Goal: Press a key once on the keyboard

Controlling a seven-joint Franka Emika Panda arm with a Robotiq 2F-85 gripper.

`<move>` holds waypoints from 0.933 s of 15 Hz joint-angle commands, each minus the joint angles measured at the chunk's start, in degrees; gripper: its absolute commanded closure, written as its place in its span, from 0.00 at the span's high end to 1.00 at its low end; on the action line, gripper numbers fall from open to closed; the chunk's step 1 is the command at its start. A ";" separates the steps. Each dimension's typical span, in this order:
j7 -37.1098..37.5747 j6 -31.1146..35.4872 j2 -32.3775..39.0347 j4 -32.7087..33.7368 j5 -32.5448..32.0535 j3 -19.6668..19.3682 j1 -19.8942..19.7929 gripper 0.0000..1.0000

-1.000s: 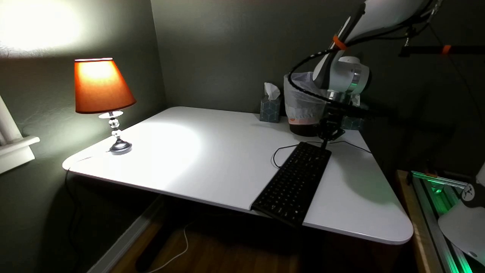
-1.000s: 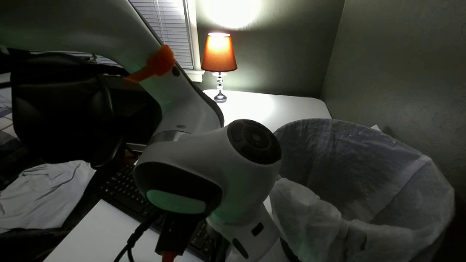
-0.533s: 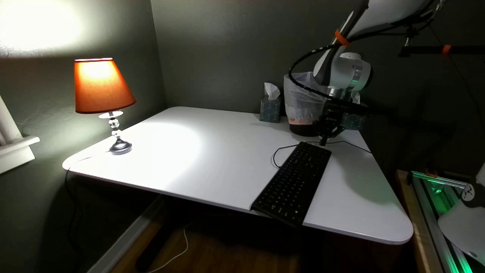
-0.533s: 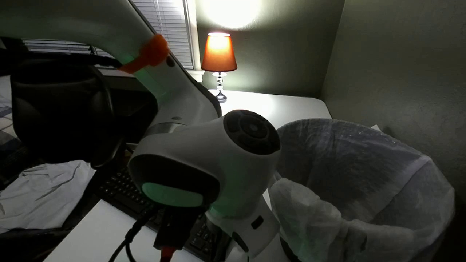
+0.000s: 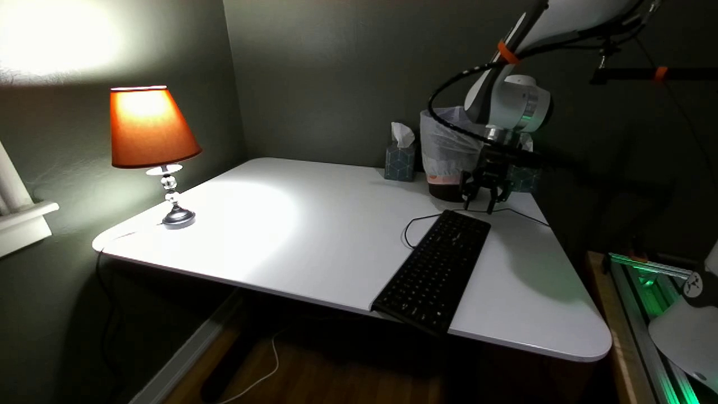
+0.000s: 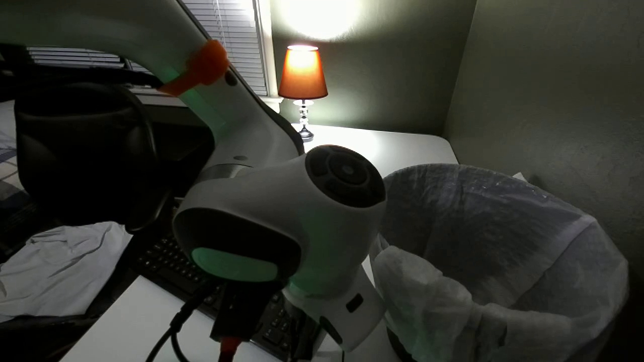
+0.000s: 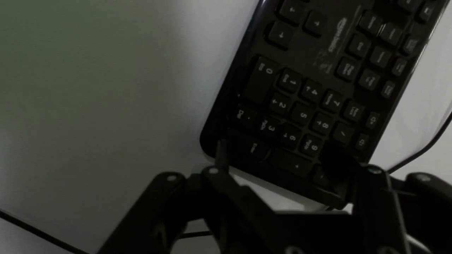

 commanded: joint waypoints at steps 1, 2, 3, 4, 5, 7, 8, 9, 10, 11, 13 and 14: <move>-0.24 1.32 -1.85 -2.29 0.04 -0.52 0.82 0.99; -0.16 1.38 -2.03 -2.49 -0.07 -0.57 0.92 1.00; -0.13 1.34 -2.16 -2.65 -0.17 -0.60 0.99 1.00; 0.03 1.37 -2.18 -2.69 -0.30 -0.67 1.07 1.00; 0.02 1.36 -2.21 -2.69 -0.24 -0.66 1.09 1.00; 0.03 1.44 -2.30 -2.79 -0.27 -0.66 1.16 1.00; 0.24 1.61 -2.31 -2.88 -0.50 -0.75 1.28 1.00; 0.50 1.84 -2.29 -2.96 -0.83 -0.86 1.42 0.99; 0.60 1.92 -2.29 -3.01 -1.02 -0.90 1.49 1.00; 0.62 1.93 -2.31 -3.04 -1.11 -0.91 1.52 1.00; 0.93 1.37 -2.33 -3.15 -2.07 -1.14 1.82 1.00; 1.63 1.23 -2.31 -3.19 -2.75 -1.36 2.12 1.00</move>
